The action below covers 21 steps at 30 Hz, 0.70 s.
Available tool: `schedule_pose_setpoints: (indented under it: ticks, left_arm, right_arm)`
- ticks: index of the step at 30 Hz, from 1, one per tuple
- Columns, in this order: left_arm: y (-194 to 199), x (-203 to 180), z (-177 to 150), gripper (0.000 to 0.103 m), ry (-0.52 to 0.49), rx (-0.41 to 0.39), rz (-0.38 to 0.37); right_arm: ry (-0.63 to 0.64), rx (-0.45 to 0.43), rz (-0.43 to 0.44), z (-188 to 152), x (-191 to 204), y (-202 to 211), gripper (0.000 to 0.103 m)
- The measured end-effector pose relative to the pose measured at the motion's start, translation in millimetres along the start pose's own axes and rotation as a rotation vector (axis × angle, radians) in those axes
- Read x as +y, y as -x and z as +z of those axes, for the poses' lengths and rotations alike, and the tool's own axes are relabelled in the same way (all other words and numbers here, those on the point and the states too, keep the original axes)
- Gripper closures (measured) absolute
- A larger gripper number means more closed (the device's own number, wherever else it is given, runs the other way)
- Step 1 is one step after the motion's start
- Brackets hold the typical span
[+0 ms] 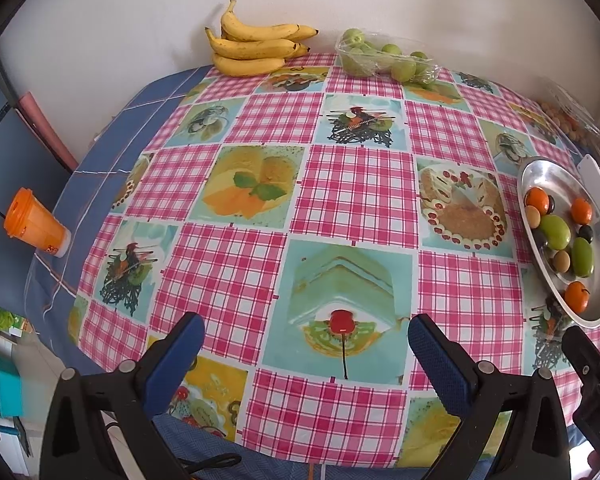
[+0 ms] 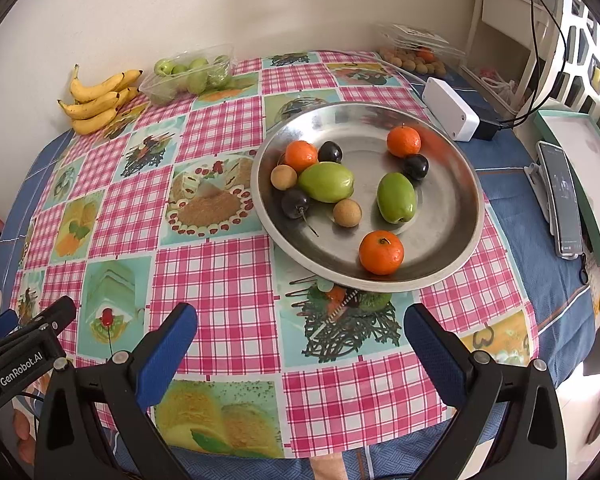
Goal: Organize fruits
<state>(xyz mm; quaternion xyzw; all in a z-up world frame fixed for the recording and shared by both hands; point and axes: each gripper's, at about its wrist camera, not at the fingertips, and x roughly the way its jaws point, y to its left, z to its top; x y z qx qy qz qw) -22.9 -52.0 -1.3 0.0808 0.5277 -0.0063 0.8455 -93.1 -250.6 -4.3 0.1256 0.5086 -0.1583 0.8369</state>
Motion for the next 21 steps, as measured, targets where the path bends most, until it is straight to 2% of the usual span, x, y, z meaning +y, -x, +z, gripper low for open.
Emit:
schedule_pose_setpoints:
  ticks: [14,21]
  left_arm:
    - [-0.1,0.7,0.7,0.0,0.001,0.001,0.0]
    - [7.0,3.9,0.7,0.0,0.005,-0.043,-0.015]
  right_arm:
    - [0.0,0.002,-0.001,-0.1,1.3,0.1,0.0]
    - [0.002,0.004,-0.001,0.2,0.5,0.0,0.0]
